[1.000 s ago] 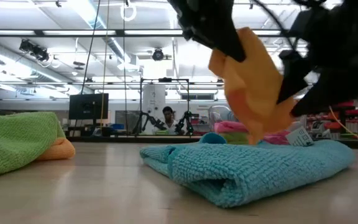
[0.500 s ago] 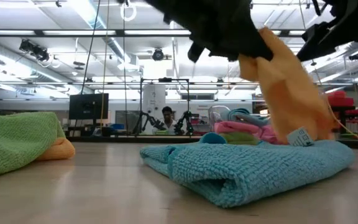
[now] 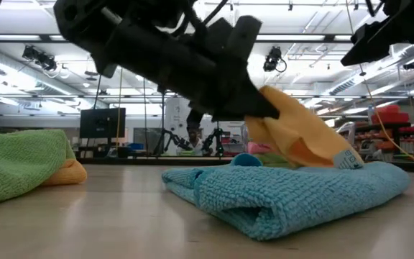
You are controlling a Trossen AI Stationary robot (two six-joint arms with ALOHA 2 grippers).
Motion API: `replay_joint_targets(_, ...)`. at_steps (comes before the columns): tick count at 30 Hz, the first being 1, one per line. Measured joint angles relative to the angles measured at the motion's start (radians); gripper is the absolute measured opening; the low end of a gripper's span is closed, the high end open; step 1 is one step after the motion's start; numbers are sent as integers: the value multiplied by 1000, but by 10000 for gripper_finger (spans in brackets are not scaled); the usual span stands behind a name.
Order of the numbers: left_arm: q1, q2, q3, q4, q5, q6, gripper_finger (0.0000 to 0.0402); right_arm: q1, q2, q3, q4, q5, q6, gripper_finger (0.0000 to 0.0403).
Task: Fold microfiber towels
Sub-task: Fold the right yellow towel
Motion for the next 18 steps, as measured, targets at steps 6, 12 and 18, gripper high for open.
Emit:
replay_joint_targets(6,0,-2,-54,-11,0,-96,35,0,25,0,7,7,22,284)
replay_joint_targets(12,0,-4,-81,-62,-8,-152,65,0,57,0,17,8,32,284)
replay_joint_targets(18,0,-61,-79,-161,-101,-74,114,0,78,0,24,8,40,284)
